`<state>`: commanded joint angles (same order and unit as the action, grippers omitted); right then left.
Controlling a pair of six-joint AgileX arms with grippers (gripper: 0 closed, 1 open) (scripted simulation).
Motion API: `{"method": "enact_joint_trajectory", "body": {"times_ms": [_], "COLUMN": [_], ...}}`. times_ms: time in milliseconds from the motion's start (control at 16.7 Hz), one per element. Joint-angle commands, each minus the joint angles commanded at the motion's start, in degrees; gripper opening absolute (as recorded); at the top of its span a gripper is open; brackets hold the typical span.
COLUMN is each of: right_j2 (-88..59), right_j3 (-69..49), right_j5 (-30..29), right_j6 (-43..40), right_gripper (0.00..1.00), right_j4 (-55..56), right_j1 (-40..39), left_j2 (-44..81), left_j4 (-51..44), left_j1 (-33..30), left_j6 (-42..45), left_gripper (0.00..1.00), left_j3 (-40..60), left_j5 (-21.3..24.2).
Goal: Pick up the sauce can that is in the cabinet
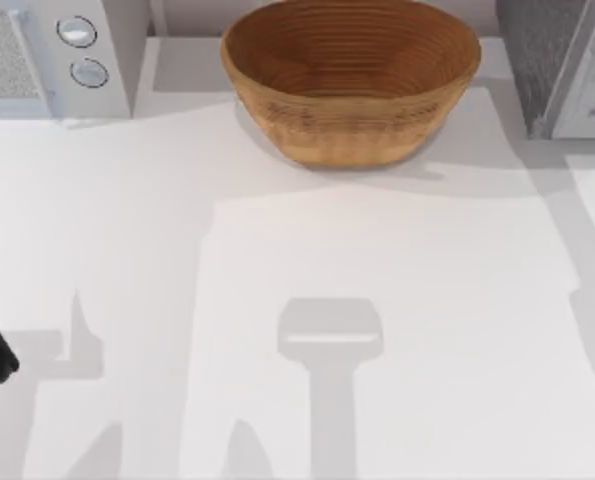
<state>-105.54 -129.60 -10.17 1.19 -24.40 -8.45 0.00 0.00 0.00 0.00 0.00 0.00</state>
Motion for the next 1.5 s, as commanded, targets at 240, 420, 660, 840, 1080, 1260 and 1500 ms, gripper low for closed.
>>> {"method": "enact_joint_trajectory", "body": {"times_ms": [240,420,660,840,1080,1260,1500], "right_j2": [0.00,0.00,2.29,9.17,20.63,25.19,25.49], "right_j3": [0.00,0.00,0.68,2.68,5.84,7.25,7.07], "right_j5": [0.00,0.00,-0.82,-3.10,-6.70,-8.41,-8.42], "right_j6": [0.00,0.00,0.10,0.11,0.15,0.18,0.28], "right_gripper": [0.00,0.00,0.00,0.00,0.00,0.00,0.00], "right_j4": [0.00,0.00,-1.67,-6.49,-14.32,-18.00,-18.14], "right_j1": [0.00,0.00,-0.93,-3.26,-7.12,-8.95,-8.83], "left_j2": [0.00,0.00,0.00,0.00,0.00,0.00,0.00], "left_j4": [0.00,0.00,0.00,0.00,0.00,0.00,0.00], "left_j1": [0.00,0.00,0.00,0.00,0.00,0.00,0.00], "left_j6": [0.00,0.00,0.00,0.00,0.00,0.00,0.00], "left_gripper": [1.00,1.00,1.00,1.00,1.00,1.00,1.00], "left_j3": [0.00,0.00,0.00,0.00,0.00,0.00,0.00], "left_j5": [0.00,0.00,0.00,0.00,0.00,0.00,0.00]}}
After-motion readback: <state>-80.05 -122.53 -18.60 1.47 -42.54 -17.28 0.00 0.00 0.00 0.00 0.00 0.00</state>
